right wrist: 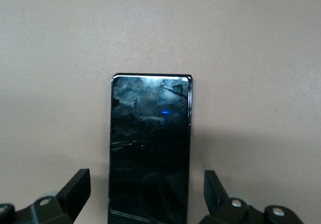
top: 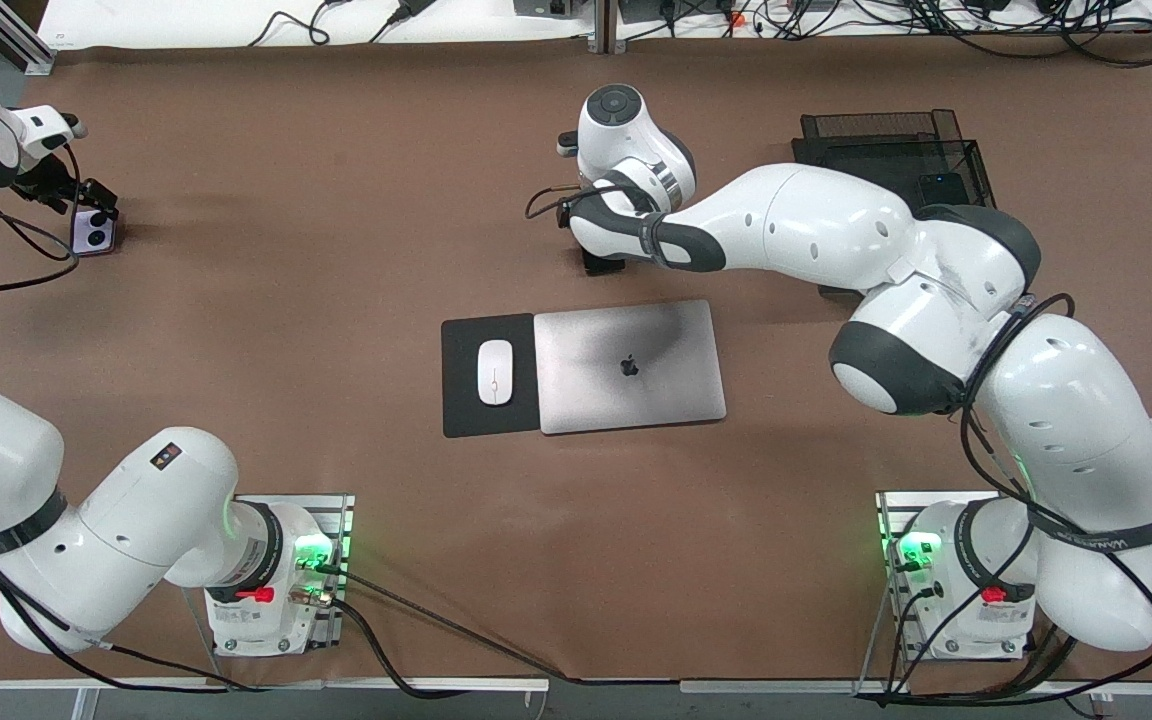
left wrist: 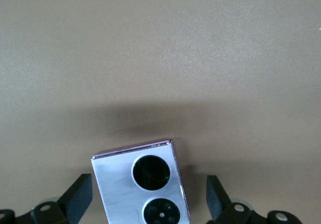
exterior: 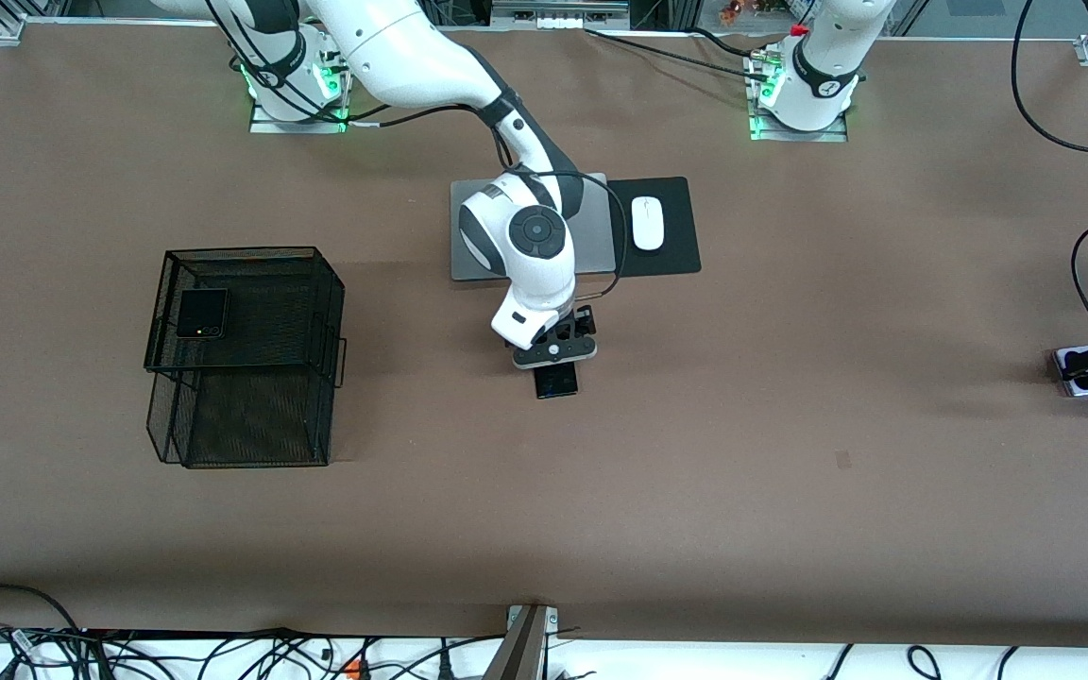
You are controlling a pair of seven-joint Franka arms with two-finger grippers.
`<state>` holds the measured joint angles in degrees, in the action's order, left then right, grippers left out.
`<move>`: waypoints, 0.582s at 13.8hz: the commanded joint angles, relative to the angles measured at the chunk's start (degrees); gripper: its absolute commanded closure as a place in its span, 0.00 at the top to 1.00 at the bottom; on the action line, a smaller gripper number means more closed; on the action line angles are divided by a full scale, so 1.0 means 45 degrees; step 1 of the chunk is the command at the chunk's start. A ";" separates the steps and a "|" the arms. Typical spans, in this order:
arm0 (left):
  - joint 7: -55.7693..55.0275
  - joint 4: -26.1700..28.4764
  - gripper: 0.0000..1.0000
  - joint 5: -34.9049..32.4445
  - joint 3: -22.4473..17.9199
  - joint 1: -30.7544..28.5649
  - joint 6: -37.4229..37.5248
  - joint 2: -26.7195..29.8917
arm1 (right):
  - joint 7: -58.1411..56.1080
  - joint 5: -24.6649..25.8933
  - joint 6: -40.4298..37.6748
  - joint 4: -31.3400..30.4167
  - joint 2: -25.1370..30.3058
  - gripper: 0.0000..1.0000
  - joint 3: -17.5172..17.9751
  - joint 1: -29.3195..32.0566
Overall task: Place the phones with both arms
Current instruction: 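Grasp the tall phone with the right gripper while the left gripper grasps the white phone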
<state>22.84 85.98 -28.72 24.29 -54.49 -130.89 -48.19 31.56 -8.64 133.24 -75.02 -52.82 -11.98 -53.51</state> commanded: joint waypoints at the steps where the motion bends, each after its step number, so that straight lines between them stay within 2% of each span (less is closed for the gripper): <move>1: 0.0414 -0.0082 1.00 0.0366 0.0228 -0.0430 -0.0092 -0.0383 | 0.0134 -0.0229 0.0371 -0.0048 -0.0079 1.00 0.0044 -0.0023; 5: 0.0199 -0.0317 1.00 0.2160 0.0228 -0.0684 -0.0073 -0.0541 | 0.0154 -0.0249 0.0488 -0.0068 -0.0332 1.00 0.0064 -0.0218; 8: 0.0237 -0.0588 1.00 0.2086 0.0189 -0.0724 -0.0073 -0.0483 | 0.0154 -0.0444 0.0761 -0.0165 -0.0547 1.00 0.0064 -0.0258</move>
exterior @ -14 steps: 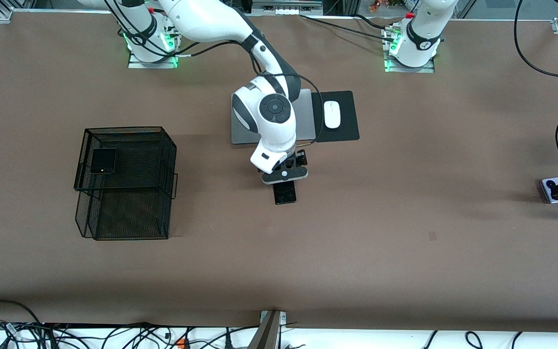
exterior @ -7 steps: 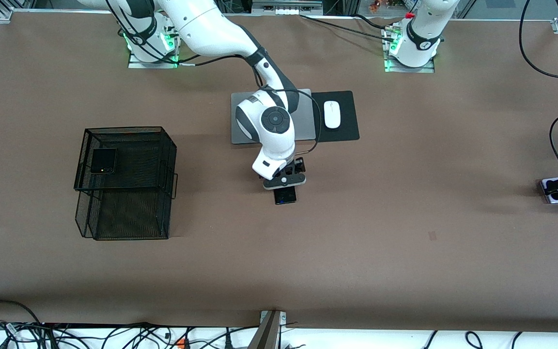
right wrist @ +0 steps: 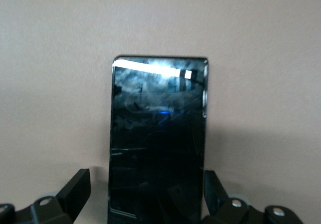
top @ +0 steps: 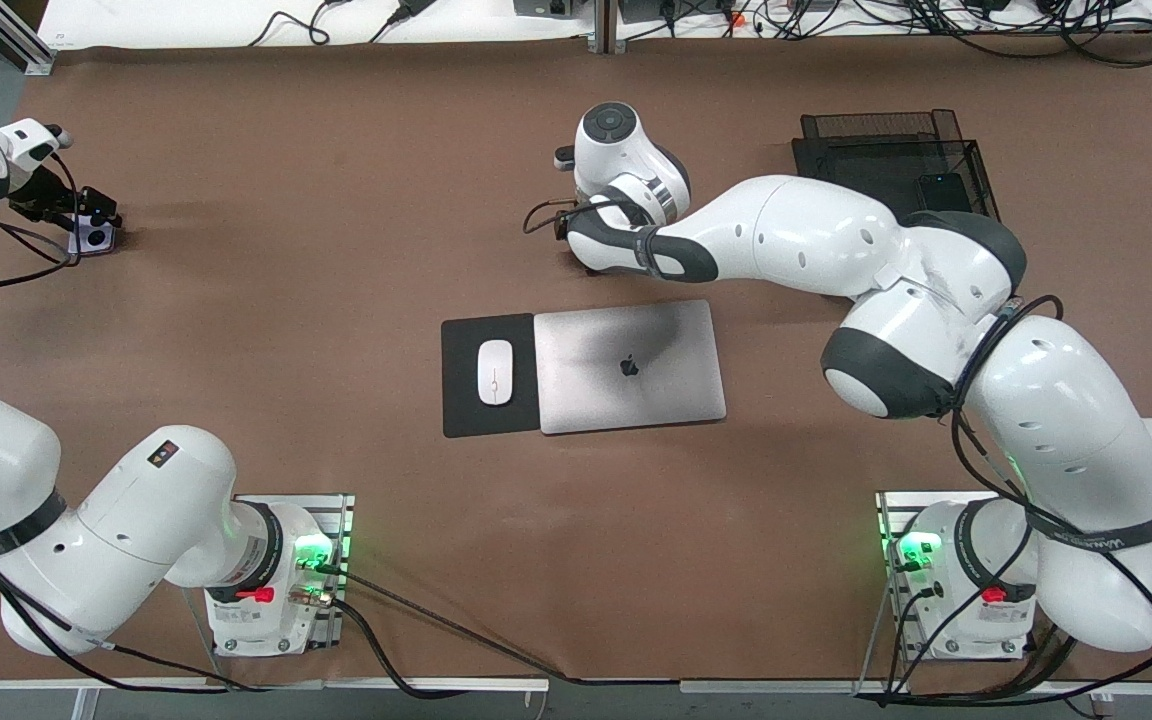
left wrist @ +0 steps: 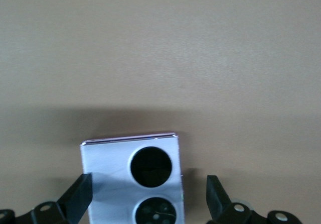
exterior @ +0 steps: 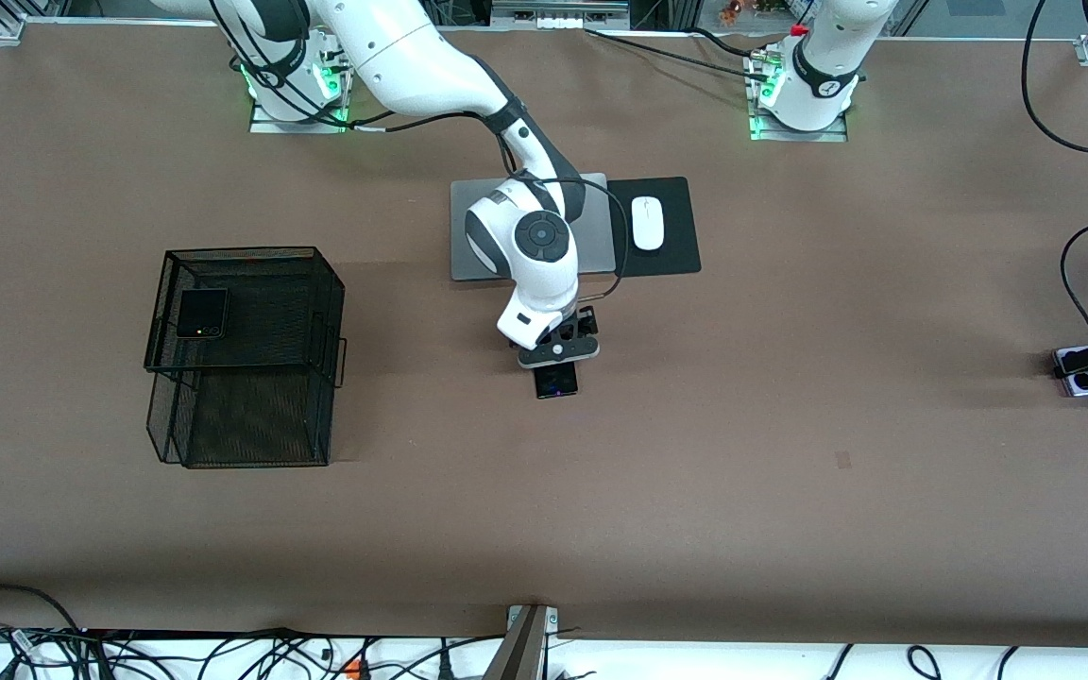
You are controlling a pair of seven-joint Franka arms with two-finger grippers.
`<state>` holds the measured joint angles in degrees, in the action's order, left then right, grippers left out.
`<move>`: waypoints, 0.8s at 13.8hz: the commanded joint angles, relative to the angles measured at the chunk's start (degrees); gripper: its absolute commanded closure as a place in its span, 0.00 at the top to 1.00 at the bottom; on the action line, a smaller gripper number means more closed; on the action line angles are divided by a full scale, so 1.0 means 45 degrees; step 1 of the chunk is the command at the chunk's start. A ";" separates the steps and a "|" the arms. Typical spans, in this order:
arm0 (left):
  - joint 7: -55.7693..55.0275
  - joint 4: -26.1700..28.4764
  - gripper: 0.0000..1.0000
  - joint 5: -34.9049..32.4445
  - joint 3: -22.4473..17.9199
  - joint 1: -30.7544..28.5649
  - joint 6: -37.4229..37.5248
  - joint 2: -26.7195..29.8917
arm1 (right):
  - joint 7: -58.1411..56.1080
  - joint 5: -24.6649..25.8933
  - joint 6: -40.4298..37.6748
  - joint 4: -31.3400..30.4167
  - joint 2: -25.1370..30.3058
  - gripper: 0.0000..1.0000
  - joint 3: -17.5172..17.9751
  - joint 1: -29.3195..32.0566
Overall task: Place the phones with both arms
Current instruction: 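Grasp the tall phone with the right gripper while the left gripper grasps the white phone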
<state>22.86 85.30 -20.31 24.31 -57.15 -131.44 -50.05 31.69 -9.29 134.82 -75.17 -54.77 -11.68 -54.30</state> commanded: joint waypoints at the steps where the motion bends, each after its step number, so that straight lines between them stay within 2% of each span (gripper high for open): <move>1: 0.0233 -0.0633 1.00 0.0197 0.0184 -0.0093 0.0068 -0.0089 | 0.0126 -0.0299 0.0451 -0.0170 -0.0113 1.00 -0.0001 -0.0101; 5: -0.0585 -0.0673 1.00 0.0217 -0.0243 0.0140 0.0068 -0.0128 | 0.0126 -0.0318 0.0451 -0.0248 -0.0133 1.00 -0.0001 -0.0082; 6: -0.0645 -0.0674 1.00 0.0236 -0.0419 0.0257 0.0049 -0.0108 | 0.0126 -0.0319 0.0432 -0.0268 -0.0113 0.82 -0.0001 -0.0082; 7: -0.0665 -0.0674 1.00 0.0255 -0.0440 0.0336 0.0068 -0.0128 | 0.0165 -0.0319 0.0412 -0.0268 -0.0113 0.48 -0.0001 -0.0101; 8: -0.0820 -0.0674 1.00 0.0256 -0.0441 0.0337 0.0068 -0.0167 | 0.0242 -0.0319 0.0412 -0.0268 -0.0094 0.23 -0.0001 -0.0102; 10: -0.0919 -0.0674 1.00 0.0236 -0.0441 0.0356 0.0068 -0.0245 | 0.0302 -0.0319 0.0393 -0.0268 -0.0035 0.04 -0.0001 -0.0082; 11: -0.0919 -0.0674 1.00 0.0236 -0.0441 0.0356 0.0068 -0.0245 | 0.0263 -0.0338 0.0393 -0.0248 -0.0016 0.00 -0.0001 -0.0082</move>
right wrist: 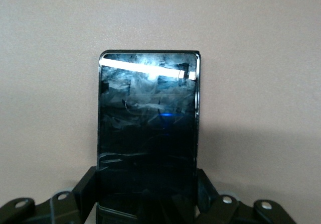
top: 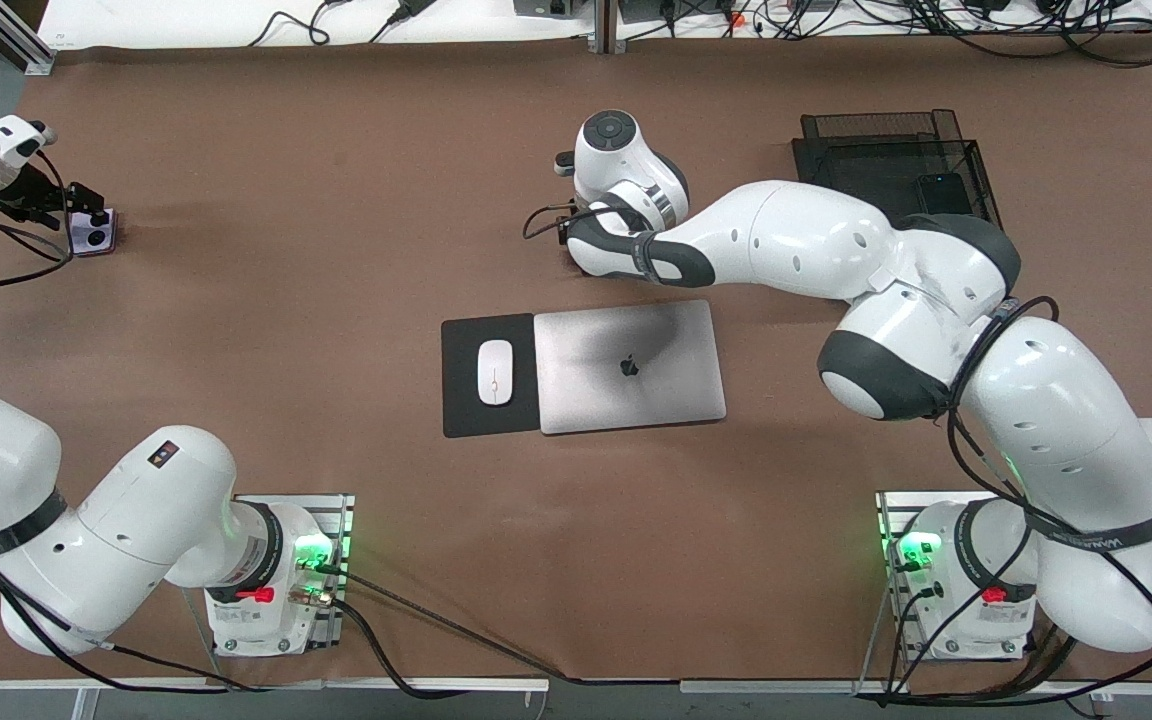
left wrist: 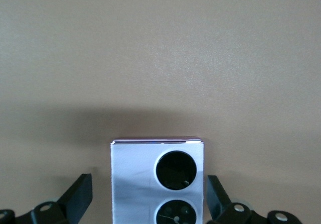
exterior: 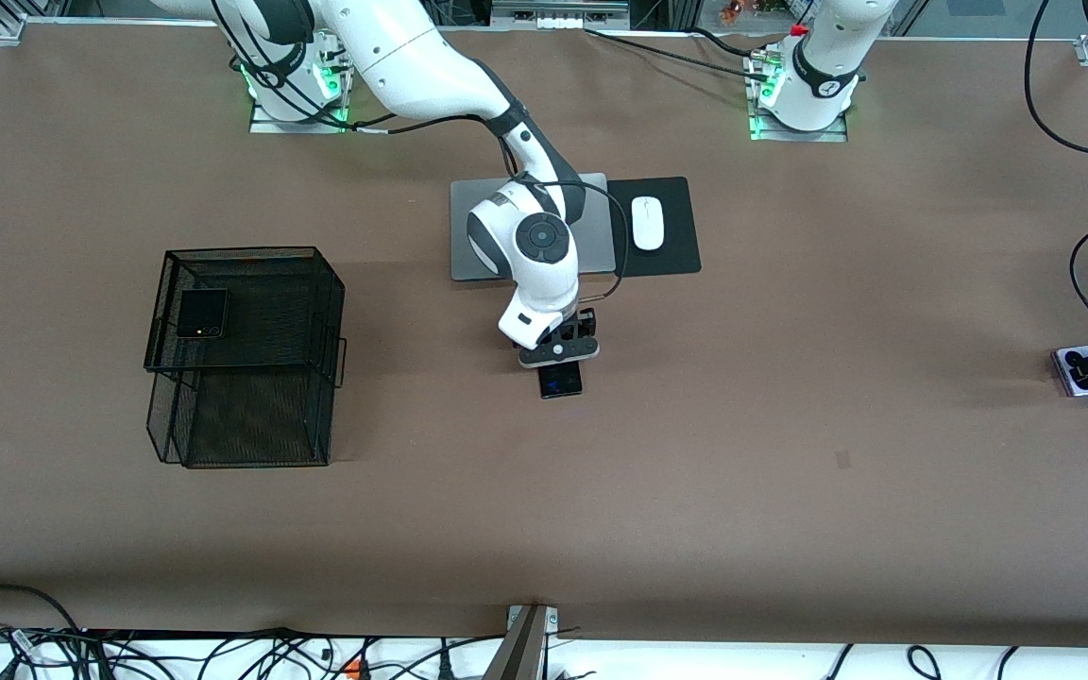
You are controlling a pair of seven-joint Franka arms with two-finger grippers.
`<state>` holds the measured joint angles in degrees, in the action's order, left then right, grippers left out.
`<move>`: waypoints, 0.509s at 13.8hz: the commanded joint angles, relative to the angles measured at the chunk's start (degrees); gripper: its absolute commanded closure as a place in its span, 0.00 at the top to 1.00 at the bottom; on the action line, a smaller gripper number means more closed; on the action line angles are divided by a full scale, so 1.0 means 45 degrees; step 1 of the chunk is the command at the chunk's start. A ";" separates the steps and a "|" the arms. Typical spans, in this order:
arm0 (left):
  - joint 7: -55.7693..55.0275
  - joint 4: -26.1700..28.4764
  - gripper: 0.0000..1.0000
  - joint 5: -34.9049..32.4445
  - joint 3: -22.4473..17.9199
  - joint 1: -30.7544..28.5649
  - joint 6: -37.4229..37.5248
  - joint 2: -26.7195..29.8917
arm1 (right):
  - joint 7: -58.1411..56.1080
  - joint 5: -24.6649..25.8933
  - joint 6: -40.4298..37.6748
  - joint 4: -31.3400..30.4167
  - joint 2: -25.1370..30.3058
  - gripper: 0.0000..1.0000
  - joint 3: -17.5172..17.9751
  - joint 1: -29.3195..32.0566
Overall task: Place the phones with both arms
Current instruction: 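Grasp the tall phone with the right gripper while the left gripper grasps the white phone, then carry the tall phone into the mesh organizer and open the right gripper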
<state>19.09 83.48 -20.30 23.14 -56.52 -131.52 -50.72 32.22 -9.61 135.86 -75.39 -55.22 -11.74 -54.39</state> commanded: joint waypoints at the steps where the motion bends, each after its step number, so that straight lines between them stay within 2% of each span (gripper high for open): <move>1: -0.0082 -0.0269 1.00 0.0213 -0.0182 0.0236 0.0085 -0.0097 | 0.0106 -0.0286 0.0141 -0.0142 0.0122 0.00 -0.0007 -0.0062; 3: -0.0005 -0.0250 1.00 0.0194 -0.0182 0.0256 0.0066 -0.0194 | 0.0299 -0.0306 -0.0092 -0.0063 0.0375 0.00 -0.0008 -0.0062; 7: 0.0015 -0.0249 1.00 0.0155 -0.0221 0.0256 0.0066 -0.0350 | 0.0515 -0.0247 -0.2372 0.0968 0.1078 0.00 -0.0163 -0.0042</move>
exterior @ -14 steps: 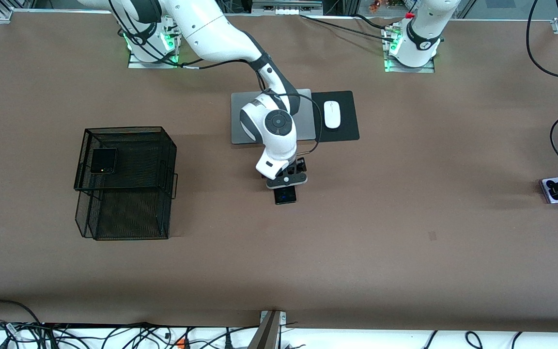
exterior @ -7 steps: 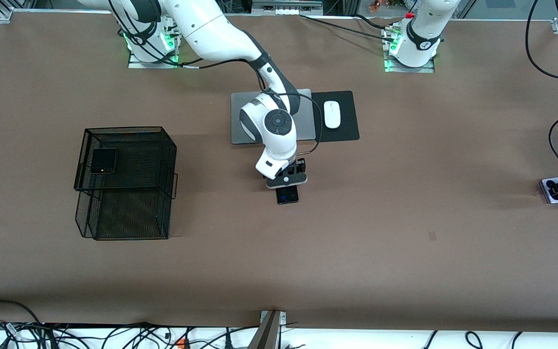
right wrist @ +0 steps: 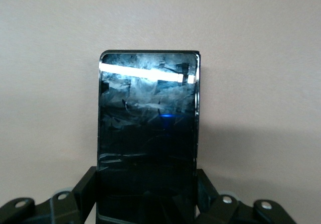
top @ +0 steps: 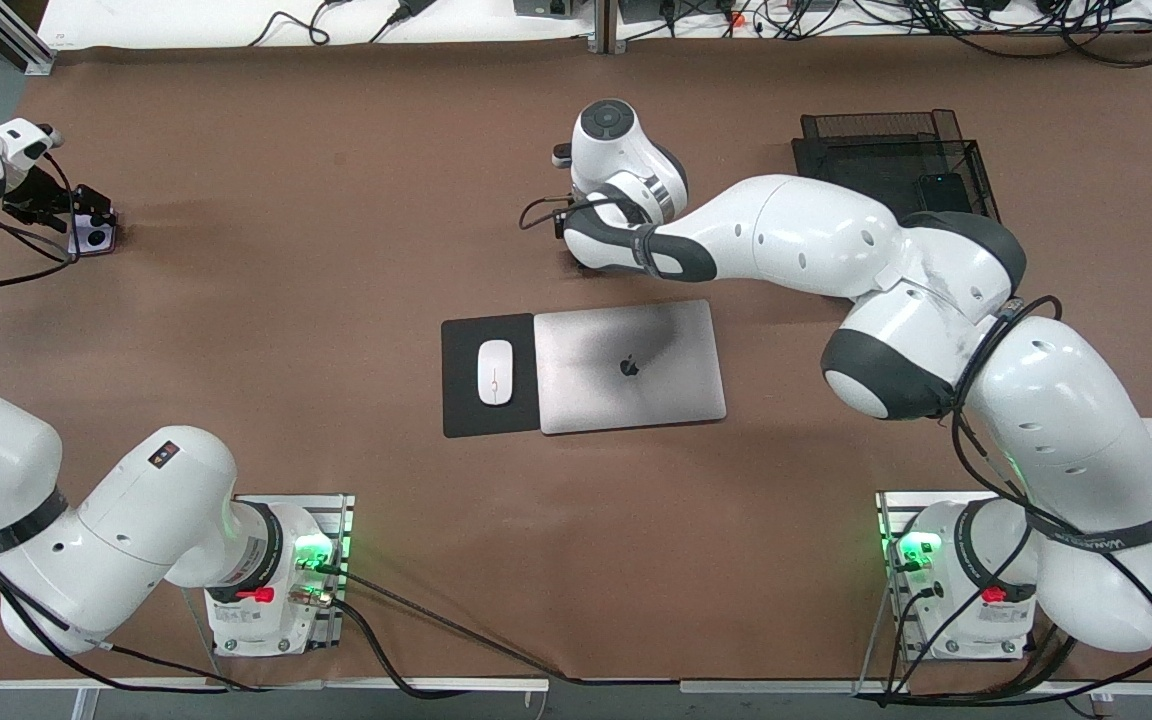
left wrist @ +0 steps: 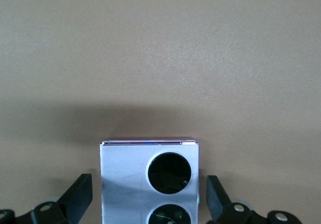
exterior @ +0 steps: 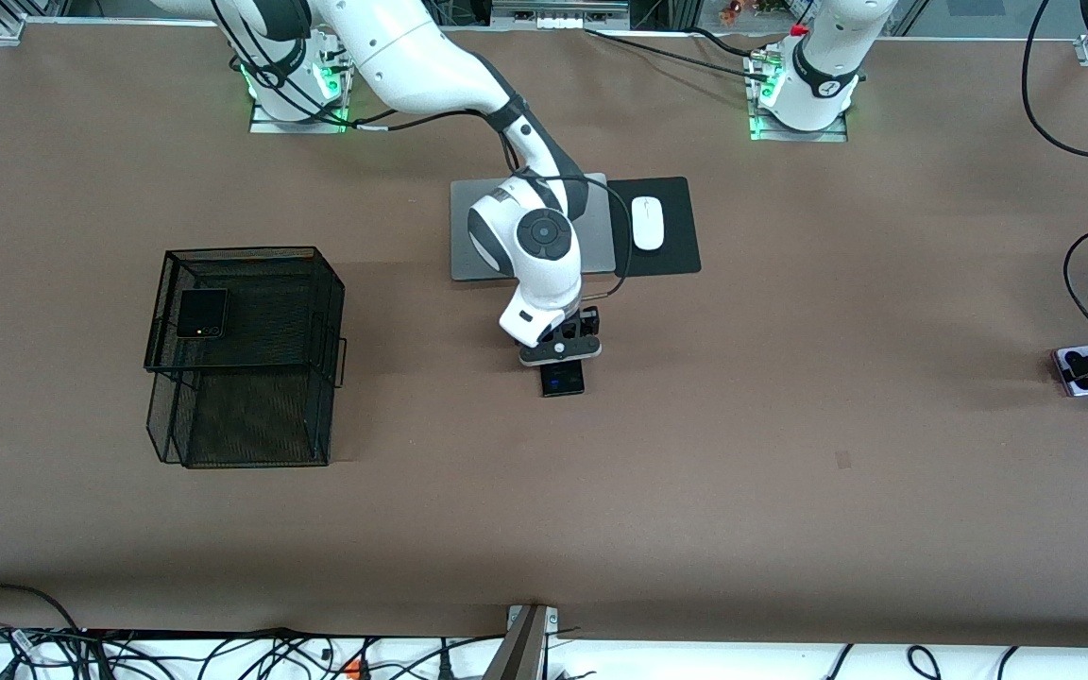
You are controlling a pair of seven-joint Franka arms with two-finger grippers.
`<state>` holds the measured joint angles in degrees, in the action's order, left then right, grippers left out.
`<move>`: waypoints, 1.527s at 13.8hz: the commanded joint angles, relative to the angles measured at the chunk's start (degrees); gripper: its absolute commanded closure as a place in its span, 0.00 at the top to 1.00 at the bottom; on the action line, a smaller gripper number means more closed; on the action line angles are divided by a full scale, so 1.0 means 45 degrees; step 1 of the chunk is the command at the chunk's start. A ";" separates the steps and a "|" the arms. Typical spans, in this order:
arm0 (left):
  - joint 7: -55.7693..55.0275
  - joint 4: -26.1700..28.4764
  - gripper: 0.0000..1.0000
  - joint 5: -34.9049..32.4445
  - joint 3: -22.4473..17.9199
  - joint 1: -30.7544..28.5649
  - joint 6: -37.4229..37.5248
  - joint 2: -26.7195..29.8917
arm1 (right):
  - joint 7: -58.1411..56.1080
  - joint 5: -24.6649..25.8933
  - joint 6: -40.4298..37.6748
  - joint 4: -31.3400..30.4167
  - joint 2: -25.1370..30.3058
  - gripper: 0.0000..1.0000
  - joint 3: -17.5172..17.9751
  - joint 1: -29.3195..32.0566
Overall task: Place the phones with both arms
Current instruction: 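Carry the tall phone into the mesh organizer and open the right gripper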
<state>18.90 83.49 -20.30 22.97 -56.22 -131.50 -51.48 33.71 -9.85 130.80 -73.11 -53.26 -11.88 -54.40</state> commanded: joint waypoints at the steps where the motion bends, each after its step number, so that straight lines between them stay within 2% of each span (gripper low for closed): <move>1: 0.0020 -0.0233 1.00 0.0077 -0.0202 0.0190 0.0062 -0.0180 | 0.0203 -0.0193 -0.1854 0.0832 0.0761 0.00 -0.0192 -0.0022; 2: 0.0077 -0.0233 1.00 0.0057 -0.0202 0.0190 0.0062 -0.0180 | 0.0223 -0.0193 -0.2363 0.1203 0.0936 0.00 -0.0328 -0.0002; 4: 0.0156 -0.0233 0.61 -0.0079 -0.0202 0.0170 0.0081 -0.0161 | 0.0455 -0.0116 -0.3553 0.1868 0.1229 0.00 -0.0698 -0.0041; 5: 0.0156 -0.0253 0.49 -0.0215 -0.0202 0.0170 0.0082 -0.0161 | 0.0689 -0.0038 -0.4139 0.2258 0.1463 0.00 -0.0778 -0.0060; 9: 0.0078 -0.0272 0.47 -0.0470 -0.0144 0.0209 0.0217 0.0267 | 0.0731 0.0099 -0.5978 0.2574 0.2673 0.00 -0.1441 -0.0080; 11: 0.0039 -0.0330 0.47 -0.0470 0.0012 0.0539 0.1208 0.0833 | 0.0402 0.0276 -0.7049 0.1799 0.3531 0.00 -0.2025 -0.0061; 15: -0.0468 -0.0585 0.47 -0.0335 0.0052 0.1652 0.3593 0.2004 | -0.2017 0.0237 -0.6803 -0.2493 0.6652 0.00 -0.3645 -0.0041; 18: -0.1636 -0.0585 0.47 -0.0275 0.0052 0.2901 0.5037 0.2923 | -0.3638 0.0295 -0.5498 -0.5871 0.8860 0.00 -0.4895 -0.0060; 21: -0.3530 -0.0585 0.47 -0.0256 0.0441 0.4248 0.6115 0.3238 | -0.4695 0.0548 -0.5141 -0.7676 1.0037 0.00 -0.6184 -0.0061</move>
<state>7.80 80.43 -21.37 24.62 -40.64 -106.79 -38.50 14.88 -8.93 105.24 -99.43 -14.72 -37.31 -53.34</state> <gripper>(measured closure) 0.167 0.198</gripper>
